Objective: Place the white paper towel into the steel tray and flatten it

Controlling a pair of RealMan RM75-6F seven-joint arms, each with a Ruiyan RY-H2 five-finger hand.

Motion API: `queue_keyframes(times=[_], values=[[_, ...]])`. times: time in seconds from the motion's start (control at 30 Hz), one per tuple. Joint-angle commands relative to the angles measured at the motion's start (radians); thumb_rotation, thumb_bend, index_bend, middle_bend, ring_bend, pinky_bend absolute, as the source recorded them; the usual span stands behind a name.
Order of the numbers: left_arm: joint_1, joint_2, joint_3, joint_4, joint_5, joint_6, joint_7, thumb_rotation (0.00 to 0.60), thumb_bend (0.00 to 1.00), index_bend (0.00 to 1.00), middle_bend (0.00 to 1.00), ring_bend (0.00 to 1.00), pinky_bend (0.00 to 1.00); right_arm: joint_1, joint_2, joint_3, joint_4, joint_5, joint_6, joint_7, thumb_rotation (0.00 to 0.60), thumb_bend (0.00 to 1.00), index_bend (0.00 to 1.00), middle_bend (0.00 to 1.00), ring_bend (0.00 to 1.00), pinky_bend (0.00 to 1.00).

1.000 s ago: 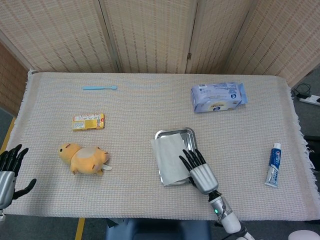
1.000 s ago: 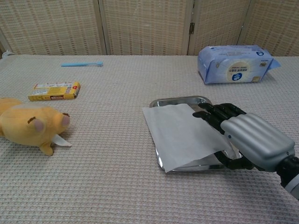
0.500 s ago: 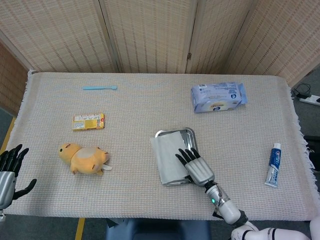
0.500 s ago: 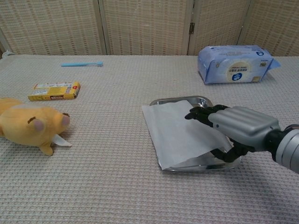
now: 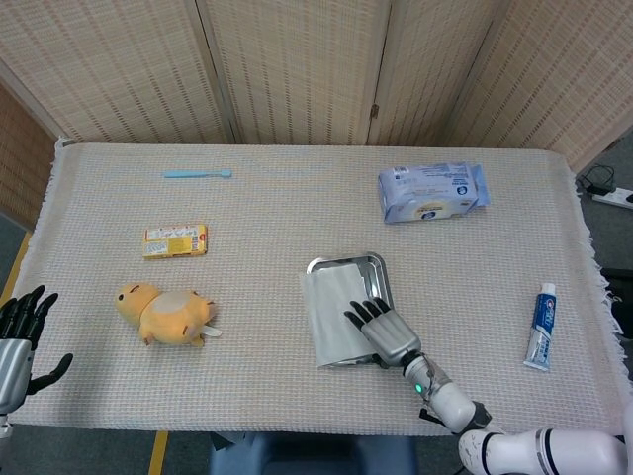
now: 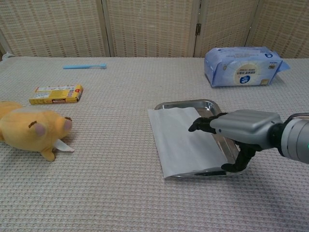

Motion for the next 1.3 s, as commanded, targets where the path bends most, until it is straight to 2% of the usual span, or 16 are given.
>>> queue_keyframes(times=[0.03,0.2,0.33,0.5,0.57,0.67,0.83,1.03,1.3], values=[[-0.001,0.000,0.000,0.000,-0.002,-0.002,0.000,0.600,0.34,0.03,0.02,0.00,0.00,0.022,0.025,-0.009,-0.027,0.028,-0.008,0.014,0.600,0.39,0.00,0.00,0.00,0.00],[0.000,-0.001,0.000,-0.002,0.002,0.002,0.003,0.600,0.34,0.03,0.02,0.00,0.00,0.041,0.070,-0.017,-0.071,0.035,-0.002,0.060,0.600,0.39,0.00,0.00,0.00,0.00],[0.000,-0.001,0.000,-0.002,0.002,0.002,0.001,0.600,0.34,0.03,0.02,0.00,0.00,0.021,0.098,-0.012,-0.090,-0.022,0.017,0.157,0.600,0.39,0.00,0.00,0.00,0.00],[-0.002,-0.003,0.001,-0.001,0.002,-0.003,0.004,0.600,0.34,0.03,0.02,0.00,0.00,-0.015,0.089,-0.011,-0.031,-0.118,-0.044,0.381,0.600,0.39,0.00,0.00,0.00,0.00],[-0.003,-0.004,0.001,-0.001,0.000,-0.005,0.003,0.600,0.34,0.03,0.02,0.00,0.00,-0.013,0.067,0.005,0.015,-0.147,-0.099,0.491,0.600,0.39,0.00,0.00,0.00,0.00],[-0.003,-0.003,0.000,0.000,-0.002,-0.006,0.000,0.600,0.34,0.03,0.02,0.00,0.00,0.008,0.036,0.027,0.091,-0.180,-0.154,0.582,0.600,0.39,0.00,0.00,0.00,0.00],[-0.003,0.000,0.000,0.000,-0.002,-0.006,-0.010,0.600,0.34,0.03,0.02,0.00,0.00,0.059,0.011,0.052,0.152,-0.164,-0.208,0.626,0.600,0.38,0.00,0.00,0.00,0.00],[-0.003,0.002,0.002,0.002,0.003,-0.004,-0.026,0.600,0.34,0.03,0.02,0.00,0.00,0.140,0.021,0.073,0.171,-0.117,-0.237,0.593,0.600,0.37,0.00,0.00,0.00,0.00],[-0.002,0.007,0.004,0.002,0.007,-0.002,-0.034,0.600,0.34,0.02,0.02,0.00,0.00,0.223,0.067,0.034,0.110,-0.009,-0.180,0.454,0.600,0.36,0.00,0.00,0.00,0.00]])
